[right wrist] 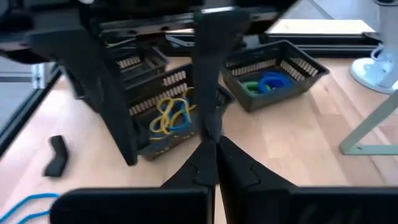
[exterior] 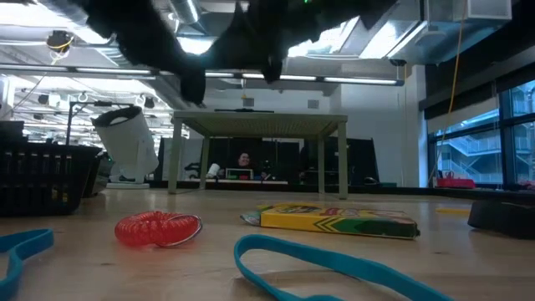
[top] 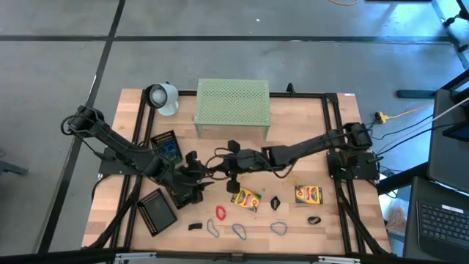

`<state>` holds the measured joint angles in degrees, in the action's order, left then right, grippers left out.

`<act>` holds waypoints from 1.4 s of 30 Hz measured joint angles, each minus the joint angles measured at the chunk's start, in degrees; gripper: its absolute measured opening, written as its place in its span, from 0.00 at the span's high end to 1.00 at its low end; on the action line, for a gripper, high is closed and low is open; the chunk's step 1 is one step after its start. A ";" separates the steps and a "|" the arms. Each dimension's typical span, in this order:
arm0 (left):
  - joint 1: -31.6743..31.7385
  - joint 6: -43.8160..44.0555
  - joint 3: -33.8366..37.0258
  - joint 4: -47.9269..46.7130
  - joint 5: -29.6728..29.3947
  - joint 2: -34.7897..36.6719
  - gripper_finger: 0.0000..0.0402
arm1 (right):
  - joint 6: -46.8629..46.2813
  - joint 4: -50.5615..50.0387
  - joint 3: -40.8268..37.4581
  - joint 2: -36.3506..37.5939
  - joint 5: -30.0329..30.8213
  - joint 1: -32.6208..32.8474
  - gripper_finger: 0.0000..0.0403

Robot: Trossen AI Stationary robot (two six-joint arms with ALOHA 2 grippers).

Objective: Pick & Place Office Desk Supplies
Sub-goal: Put the black rubber band into the middle black bin

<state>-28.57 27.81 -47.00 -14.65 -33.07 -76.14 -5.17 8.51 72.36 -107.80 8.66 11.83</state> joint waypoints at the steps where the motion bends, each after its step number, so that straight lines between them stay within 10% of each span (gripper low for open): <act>1: -0.19 0.00 0.00 1.47 -0.16 0.00 0.49 | -0.15 -0.20 0.00 0.24 0.14 0.68 0.98; 13: -2.16 3.64 0.13 9.24 -3.02 -0.31 0.56 | 6.47 2.81 -0.02 0.52 16.13 8.94 0.98; 29: -4.73 -3.36 0.28 9.66 -4.98 -0.28 0.98 | 2.73 3.50 -0.02 0.47 15.55 9.71 0.98; 42: -6.66 -3.58 0.28 9.38 -4.29 -0.28 0.99 | -4.93 4.24 -0.02 0.47 5.24 8.35 0.84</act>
<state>-35.22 24.23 -46.72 -5.28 -37.35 -76.42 -10.10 12.75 72.34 -107.33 13.89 20.18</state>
